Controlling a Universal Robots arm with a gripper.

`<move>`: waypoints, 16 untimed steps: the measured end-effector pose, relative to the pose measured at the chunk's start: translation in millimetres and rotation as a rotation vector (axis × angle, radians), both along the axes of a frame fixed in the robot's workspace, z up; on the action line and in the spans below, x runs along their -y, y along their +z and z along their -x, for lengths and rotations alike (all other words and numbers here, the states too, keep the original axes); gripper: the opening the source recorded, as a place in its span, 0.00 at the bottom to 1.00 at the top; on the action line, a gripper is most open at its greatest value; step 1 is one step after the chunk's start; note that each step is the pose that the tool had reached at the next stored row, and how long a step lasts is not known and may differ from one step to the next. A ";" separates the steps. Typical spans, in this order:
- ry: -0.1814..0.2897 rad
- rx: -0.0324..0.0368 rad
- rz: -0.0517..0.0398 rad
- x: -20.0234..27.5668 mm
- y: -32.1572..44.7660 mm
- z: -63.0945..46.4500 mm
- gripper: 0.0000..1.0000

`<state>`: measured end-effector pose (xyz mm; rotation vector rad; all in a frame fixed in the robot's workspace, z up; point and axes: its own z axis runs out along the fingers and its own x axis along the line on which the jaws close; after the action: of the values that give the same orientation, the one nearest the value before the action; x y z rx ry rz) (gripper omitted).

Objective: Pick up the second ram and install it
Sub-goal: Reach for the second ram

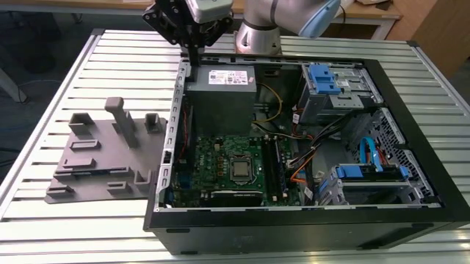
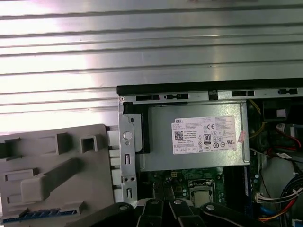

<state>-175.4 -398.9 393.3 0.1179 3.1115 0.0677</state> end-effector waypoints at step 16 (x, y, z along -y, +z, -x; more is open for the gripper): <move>0.000 0.0000 0.0000 0.0 -0.5 25.2 0.07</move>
<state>-200.6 -398.9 392.8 0.1179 3.1115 0.0677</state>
